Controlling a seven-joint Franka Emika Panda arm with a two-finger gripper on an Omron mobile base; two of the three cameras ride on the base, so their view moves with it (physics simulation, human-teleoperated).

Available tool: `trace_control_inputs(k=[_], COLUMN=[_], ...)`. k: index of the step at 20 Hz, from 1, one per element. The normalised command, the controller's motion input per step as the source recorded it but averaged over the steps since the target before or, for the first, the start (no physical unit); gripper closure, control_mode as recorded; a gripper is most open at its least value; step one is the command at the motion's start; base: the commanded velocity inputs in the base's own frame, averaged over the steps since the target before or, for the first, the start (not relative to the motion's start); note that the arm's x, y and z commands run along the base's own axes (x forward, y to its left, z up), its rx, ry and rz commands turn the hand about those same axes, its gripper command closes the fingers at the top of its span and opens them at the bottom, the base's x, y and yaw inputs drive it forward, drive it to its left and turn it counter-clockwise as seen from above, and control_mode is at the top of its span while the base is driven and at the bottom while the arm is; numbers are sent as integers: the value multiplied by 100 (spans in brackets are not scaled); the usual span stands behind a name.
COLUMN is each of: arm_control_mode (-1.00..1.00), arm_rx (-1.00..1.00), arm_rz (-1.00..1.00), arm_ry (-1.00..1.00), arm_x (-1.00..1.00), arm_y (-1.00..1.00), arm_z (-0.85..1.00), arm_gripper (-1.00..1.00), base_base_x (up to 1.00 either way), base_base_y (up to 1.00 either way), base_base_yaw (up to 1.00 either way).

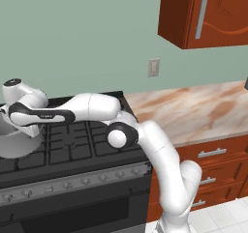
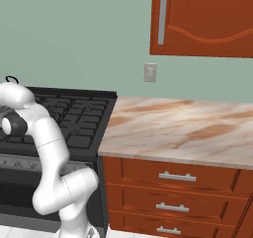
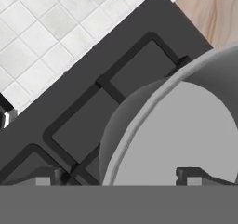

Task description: Pick the kettle from the cabinet and place it on a stove burner. Then pick the pot from the counter and place it on another stove burner. Finally, turn both burners on.

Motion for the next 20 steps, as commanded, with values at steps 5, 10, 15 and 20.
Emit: trace_control_inputs(k=[5, 10, 15, 20], arm_control_mode=[-100, -100, -100, -100], arm_rx=[0, 0, 0, 0], arm_rz=[0, 0, 1, 1], arm_ry=[-5, -7, -8, -8], arm_x=[-25, -31, -34, -34], arm_y=[0, -2, -10, -14], arm_z=[32, 30, 29, 29], arm_gripper=[-100, -100, -100, -100], base_base_x=[0, 0, 0, 0], base_base_y=[0, 0, 0, 0], base_base_yaw=[0, 0, 0, 0])
